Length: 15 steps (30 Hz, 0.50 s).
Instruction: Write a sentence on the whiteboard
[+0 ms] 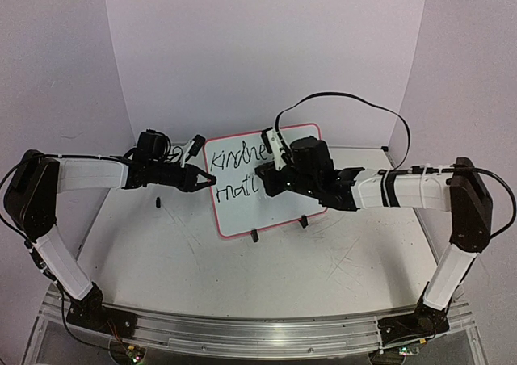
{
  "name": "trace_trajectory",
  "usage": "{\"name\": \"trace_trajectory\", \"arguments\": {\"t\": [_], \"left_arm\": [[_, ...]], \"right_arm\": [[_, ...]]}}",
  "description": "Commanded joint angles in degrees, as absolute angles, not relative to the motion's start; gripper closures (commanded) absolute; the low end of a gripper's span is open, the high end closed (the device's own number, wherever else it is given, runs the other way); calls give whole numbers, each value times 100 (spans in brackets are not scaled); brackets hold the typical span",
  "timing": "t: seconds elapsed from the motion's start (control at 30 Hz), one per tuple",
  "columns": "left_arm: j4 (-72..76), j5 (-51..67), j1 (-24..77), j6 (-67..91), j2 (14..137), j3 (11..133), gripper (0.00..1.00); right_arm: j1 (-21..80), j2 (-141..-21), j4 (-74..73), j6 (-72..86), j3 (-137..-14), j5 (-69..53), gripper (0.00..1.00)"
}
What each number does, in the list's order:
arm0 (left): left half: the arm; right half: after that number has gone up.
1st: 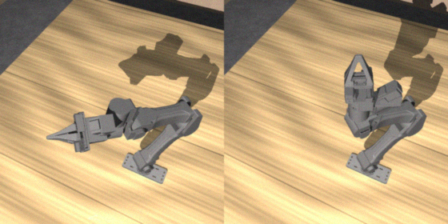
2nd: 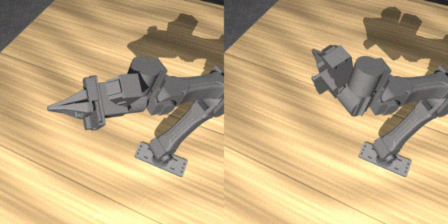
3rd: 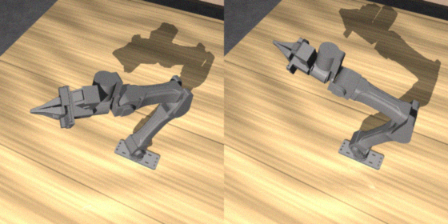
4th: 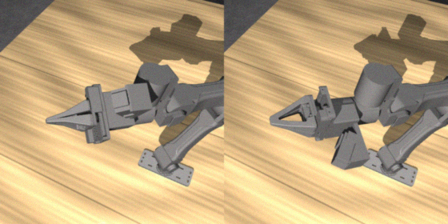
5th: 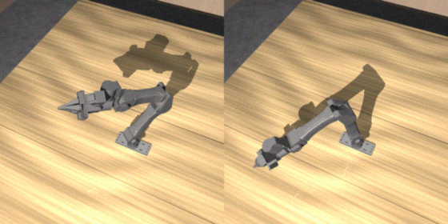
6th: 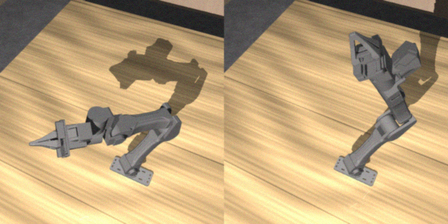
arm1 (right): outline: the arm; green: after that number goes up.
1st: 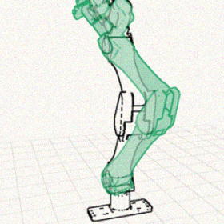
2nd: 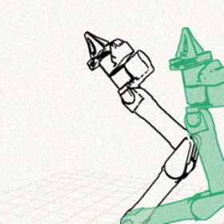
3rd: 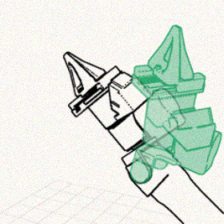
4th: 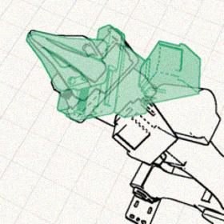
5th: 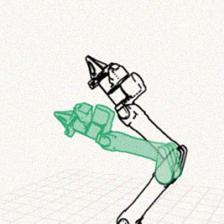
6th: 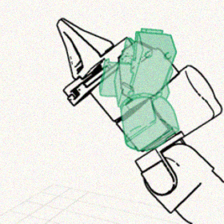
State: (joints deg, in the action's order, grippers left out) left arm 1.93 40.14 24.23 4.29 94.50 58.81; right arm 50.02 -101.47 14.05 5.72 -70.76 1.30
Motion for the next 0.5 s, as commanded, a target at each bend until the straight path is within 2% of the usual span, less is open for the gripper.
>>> {"name": "trace_trajectory", "arguments": {"t": [0.0, 0.3, 0.47], "left_arm": [[62, 2712, 2338, -114, 9418, 6030, 100], [36, 2698, 2341, -114, 9404, 6055, 100], [35, 2700, 2338, -123, 9413, 6074, 100]], "right_arm": [[5009, -10211, 1547, 527, -7301, 348, 100], [5003, -10342, 1521, 536, -7365, 294, 100], [5006, -10322, 1467, 527, -7339, 691, 100]]}}
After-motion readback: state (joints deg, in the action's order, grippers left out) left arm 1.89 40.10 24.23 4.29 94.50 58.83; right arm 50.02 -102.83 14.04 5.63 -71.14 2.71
